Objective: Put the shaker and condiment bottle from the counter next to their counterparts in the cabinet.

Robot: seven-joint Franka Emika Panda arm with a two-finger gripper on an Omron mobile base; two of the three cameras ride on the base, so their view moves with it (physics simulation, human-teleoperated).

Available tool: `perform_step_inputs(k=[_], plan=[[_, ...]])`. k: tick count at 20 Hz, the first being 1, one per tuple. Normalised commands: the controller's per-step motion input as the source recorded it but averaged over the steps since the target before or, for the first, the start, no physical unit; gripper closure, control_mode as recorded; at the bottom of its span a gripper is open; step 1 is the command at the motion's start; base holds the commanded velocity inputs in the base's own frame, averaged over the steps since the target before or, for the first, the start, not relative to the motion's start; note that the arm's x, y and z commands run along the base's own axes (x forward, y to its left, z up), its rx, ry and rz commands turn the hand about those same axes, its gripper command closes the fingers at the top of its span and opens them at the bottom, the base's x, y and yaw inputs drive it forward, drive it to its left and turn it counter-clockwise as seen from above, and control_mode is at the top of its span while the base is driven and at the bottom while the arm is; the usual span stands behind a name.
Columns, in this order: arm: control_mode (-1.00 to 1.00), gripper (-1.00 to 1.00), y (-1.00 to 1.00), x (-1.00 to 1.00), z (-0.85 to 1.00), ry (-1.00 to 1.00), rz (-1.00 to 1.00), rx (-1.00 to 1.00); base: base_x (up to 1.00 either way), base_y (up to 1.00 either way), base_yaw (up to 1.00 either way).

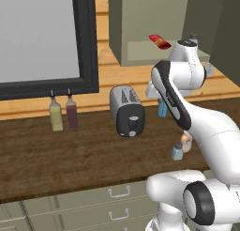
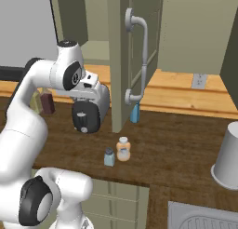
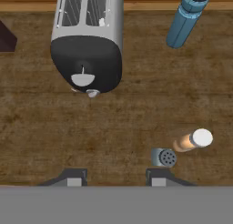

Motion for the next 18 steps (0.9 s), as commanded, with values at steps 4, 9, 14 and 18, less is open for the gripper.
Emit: perform_step_inputs(k=[4,9,14,18], plan=[[-1.0,-1.0,0.0,-0.31,-0.09,0.0,0.0,0.0,0.0,0.0,0.0],[-1.0,-1.0,-0.06,-0.19,-0.38,-0.1,-0.07,0.0,0.0,0.0,0.0],[-1.0,-1.0,-0.17,-0.19,-0.42,-0.23,-0.42,-0.03,0.0,0.0,0.0],[-1.0,-1.0,-0.2,-0.41,-0.81,-0.22,-0.47,-0.08,0.0,0.0,0.0]])
